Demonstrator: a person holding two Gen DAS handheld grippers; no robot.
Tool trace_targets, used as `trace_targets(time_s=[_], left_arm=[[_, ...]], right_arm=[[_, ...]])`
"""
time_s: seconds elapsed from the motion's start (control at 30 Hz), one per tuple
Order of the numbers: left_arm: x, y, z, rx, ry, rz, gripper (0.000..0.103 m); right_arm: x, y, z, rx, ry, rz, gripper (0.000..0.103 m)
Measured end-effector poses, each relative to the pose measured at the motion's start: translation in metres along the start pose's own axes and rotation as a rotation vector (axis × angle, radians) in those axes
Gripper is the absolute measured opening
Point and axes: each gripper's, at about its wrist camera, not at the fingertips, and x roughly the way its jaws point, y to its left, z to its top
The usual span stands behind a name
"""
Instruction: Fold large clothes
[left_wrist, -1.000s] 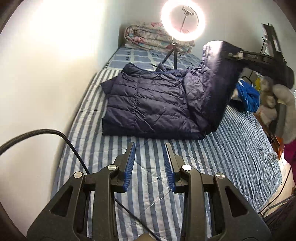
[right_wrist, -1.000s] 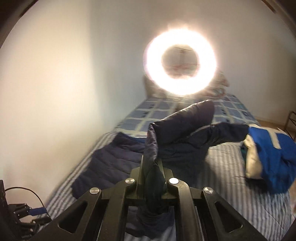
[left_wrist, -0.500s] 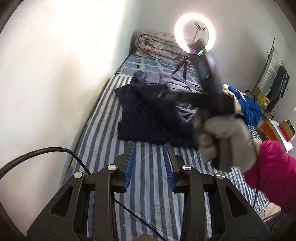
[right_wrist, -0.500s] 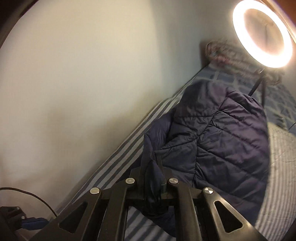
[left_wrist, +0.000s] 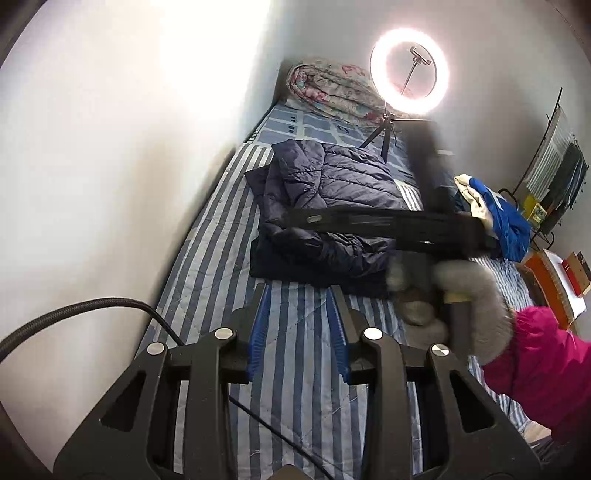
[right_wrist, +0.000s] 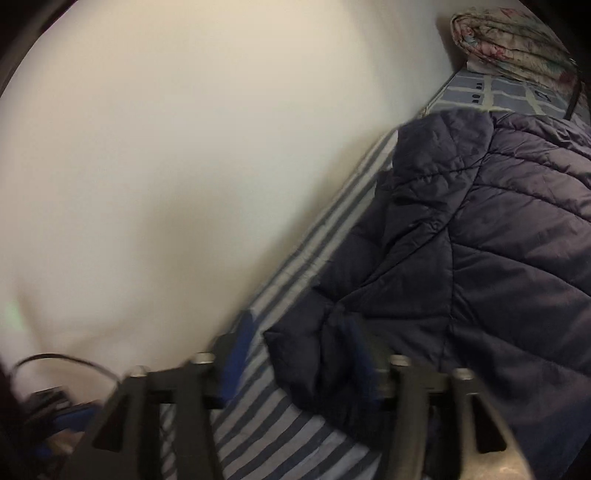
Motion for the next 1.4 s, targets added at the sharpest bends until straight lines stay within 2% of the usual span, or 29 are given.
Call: trace_targets(time_s=[0.07, 0.17, 0.23, 0.27, 0.37, 0.47, 0.6, 0.67, 0.73, 0.8, 0.87, 0.93, 1.0, 1.03, 1.07, 1.13, 1.27, 1.33, 1.4], left_arm=[[0.006, -0.002, 0.008, -0.004, 0.000, -0.008, 0.031], [0.025, -0.009, 0.025, 0.020, 0.002, 0.008, 0.031], [0.042, -0.017, 0.039, 0.052, -0.002, 0.022, 0.031], [0.053, -0.022, 0.047, 0.073, 0.002, 0.034, 0.031], [0.092, -0.024, 0.066, 0.063, 0.040, 0.036, 0.031], [0.133, -0.024, 0.074, 0.086, 0.064, 0.116, 0.031], [0.182, -0.003, 0.061, 0.062, 0.138, 0.204, 0.031], [0.202, 0.013, 0.051, 0.026, 0.172, 0.209, 0.042], [0.210, 0.029, 0.043, -0.018, 0.175, 0.205, 0.066], [0.212, 0.044, 0.041, -0.075, 0.179, 0.180, 0.077], [0.213, 0.058, 0.040, -0.153, 0.191, 0.118, 0.078], [0.215, 0.062, 0.040, -0.166, 0.203, 0.087, 0.078], [0.216, 0.064, 0.040, -0.169, 0.210, 0.067, 0.075], [0.215, 0.064, 0.040, -0.169, 0.212, 0.057, 0.071], [0.215, 0.064, 0.041, -0.169, 0.216, 0.039, 0.068], [0.213, 0.061, 0.041, -0.168, 0.223, 0.003, 0.053], [0.213, 0.056, 0.043, -0.160, 0.234, -0.025, 0.041], [0.213, 0.050, 0.046, -0.152, 0.241, -0.042, 0.029], [0.210, 0.041, 0.046, -0.117, 0.245, -0.029, 0.026]], right_arm=[[-0.025, -0.003, -0.003, 0.006, -0.043, 0.020, 0.066], [-0.061, -0.016, -0.011, 0.018, -0.091, -0.012, 0.068], [-0.084, -0.033, -0.018, 0.035, -0.117, -0.076, 0.070], [-0.094, -0.027, -0.027, 0.042, -0.124, -0.104, 0.073], [-0.115, -0.055, -0.042, 0.069, -0.135, -0.208, 0.077], [-0.127, -0.088, -0.052, 0.133, -0.131, -0.250, 0.079], [-0.130, -0.125, -0.064, 0.215, -0.115, -0.267, 0.083], [-0.127, -0.138, -0.069, 0.239, -0.099, -0.252, 0.084], [-0.122, -0.151, -0.078, 0.269, -0.079, -0.219, 0.084], [-0.118, -0.160, -0.082, 0.297, -0.067, -0.171, 0.084], [-0.113, -0.168, -0.086, 0.329, -0.064, -0.122, 0.084], [-0.104, -0.178, -0.089, 0.370, -0.064, -0.045, 0.085], [-0.099, -0.182, -0.091, 0.394, -0.065, -0.004, 0.085], [-0.096, -0.183, -0.091, 0.400, -0.069, 0.012, 0.085], [-0.095, -0.181, -0.090, 0.399, -0.071, 0.019, 0.079], [-0.088, -0.180, -0.085, 0.395, -0.049, 0.031, 0.071], [-0.087, -0.167, -0.087, 0.373, -0.023, 0.012, 0.047], [-0.090, -0.161, -0.088, 0.357, -0.015, -0.001, 0.038], [-0.092, -0.155, -0.084, 0.327, 0.001, -0.035, 0.032]])
